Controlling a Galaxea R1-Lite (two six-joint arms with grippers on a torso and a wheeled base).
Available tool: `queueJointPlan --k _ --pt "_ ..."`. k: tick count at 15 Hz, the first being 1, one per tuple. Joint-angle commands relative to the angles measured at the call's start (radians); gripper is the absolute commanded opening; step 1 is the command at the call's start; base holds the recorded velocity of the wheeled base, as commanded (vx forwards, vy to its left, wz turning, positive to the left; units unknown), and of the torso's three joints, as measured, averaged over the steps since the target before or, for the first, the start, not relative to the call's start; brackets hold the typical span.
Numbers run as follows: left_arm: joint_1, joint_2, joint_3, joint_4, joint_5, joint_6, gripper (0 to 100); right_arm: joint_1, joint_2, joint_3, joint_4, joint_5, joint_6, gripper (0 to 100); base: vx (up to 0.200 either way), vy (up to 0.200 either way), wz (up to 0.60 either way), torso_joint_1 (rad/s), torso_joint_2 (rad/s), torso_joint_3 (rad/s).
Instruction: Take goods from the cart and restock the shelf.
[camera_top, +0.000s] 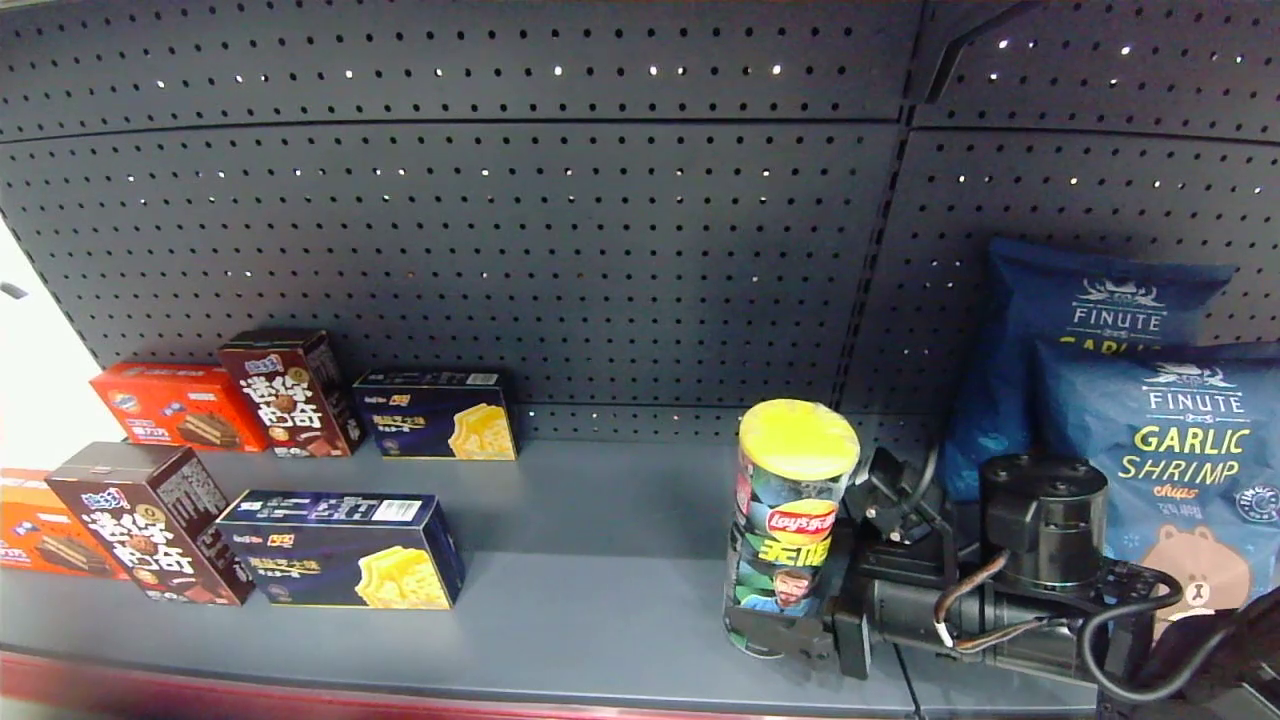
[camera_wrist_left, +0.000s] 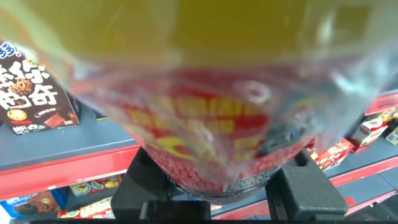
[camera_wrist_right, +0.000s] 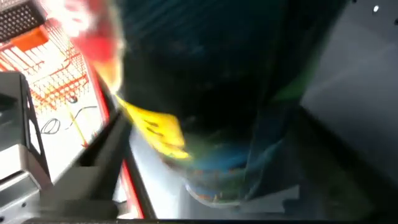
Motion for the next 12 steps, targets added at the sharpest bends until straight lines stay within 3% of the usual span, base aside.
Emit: queueJointPlan --k 1,12 --pt "-0.001 0.002 0.002 0.0 0.0 0.0 0 -0.002 -0.032 0.023 -0.008 -0.006 0.0 100 0.0 0.0 0.0 0.0 0.0 0.0" --pt "-0.001 -0.004 0.0 -0.001 0.0 0.001 0 -0.056 -0.32 0.247 -0.008 -0.036 0.001 100 0.0 0.0 0.0 0.0 0.0 0.0"
